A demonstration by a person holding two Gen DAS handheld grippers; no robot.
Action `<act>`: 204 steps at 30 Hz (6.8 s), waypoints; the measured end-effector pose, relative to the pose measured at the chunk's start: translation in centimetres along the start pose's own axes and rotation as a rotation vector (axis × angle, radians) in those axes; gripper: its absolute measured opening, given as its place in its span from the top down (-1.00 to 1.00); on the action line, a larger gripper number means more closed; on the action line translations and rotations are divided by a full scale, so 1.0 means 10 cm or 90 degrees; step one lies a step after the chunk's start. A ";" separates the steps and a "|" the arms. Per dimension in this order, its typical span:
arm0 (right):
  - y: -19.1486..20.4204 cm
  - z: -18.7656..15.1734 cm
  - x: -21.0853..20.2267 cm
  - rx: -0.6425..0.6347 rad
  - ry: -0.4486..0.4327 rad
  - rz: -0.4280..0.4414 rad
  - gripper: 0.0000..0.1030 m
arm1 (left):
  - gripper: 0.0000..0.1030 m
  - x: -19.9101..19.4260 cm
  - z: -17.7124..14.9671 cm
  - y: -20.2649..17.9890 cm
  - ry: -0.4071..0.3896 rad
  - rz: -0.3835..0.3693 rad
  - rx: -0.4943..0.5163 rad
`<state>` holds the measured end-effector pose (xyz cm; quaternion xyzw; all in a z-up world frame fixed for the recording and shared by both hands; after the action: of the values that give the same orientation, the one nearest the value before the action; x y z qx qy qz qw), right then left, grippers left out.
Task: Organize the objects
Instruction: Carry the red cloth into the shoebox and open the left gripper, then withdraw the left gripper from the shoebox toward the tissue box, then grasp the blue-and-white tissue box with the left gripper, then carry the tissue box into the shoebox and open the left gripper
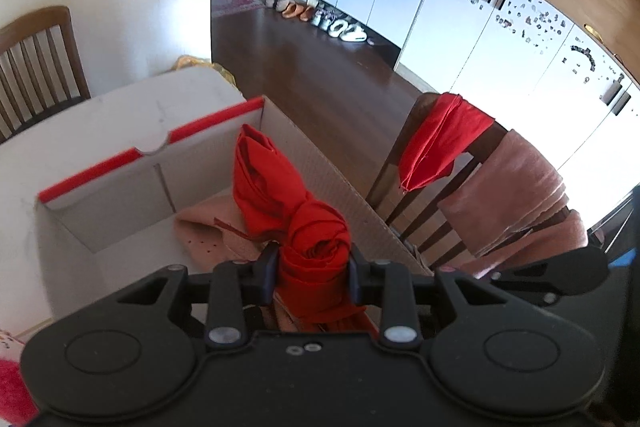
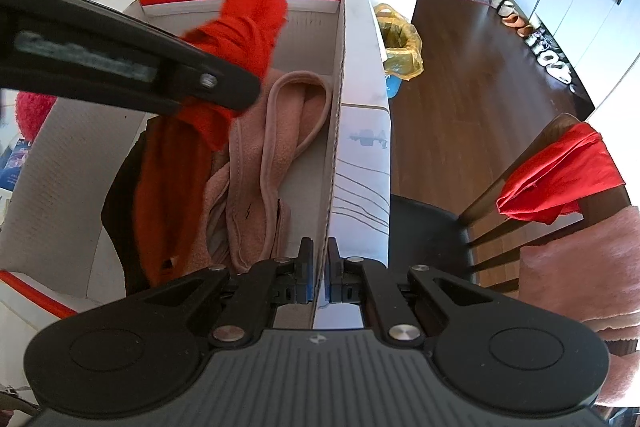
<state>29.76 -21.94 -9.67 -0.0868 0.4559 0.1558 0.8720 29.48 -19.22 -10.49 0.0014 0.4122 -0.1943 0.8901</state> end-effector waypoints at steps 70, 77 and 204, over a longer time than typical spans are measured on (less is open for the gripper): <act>-0.02 -0.04 -0.03 -0.052 0.010 0.022 0.89 | -0.74 -1.17 -0.45 0.47 -0.085 0.154 -0.114; 0.01 -0.05 -0.03 -0.057 0.015 0.011 0.89 | -0.96 -1.48 -0.73 0.85 -0.087 0.186 -0.135; -0.10 0.08 -0.01 0.040 0.023 0.039 0.80 | -0.02 0.01 -0.16 0.65 -0.045 0.225 -0.057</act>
<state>30.67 -22.61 -9.14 -0.0478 0.4790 0.1665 0.8606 30.60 -12.98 -12.62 0.0273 0.3819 -0.0163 0.9236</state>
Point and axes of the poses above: each gripper's, at about its wrist camera, not at the fingertips, and x roughly the way its jaws point, y to its left, z to its top, the point moved 6 cm from there along x, roughly the way its jaws point, and after that the axes turned 8 degrees about -y, right-handed, at the moved point
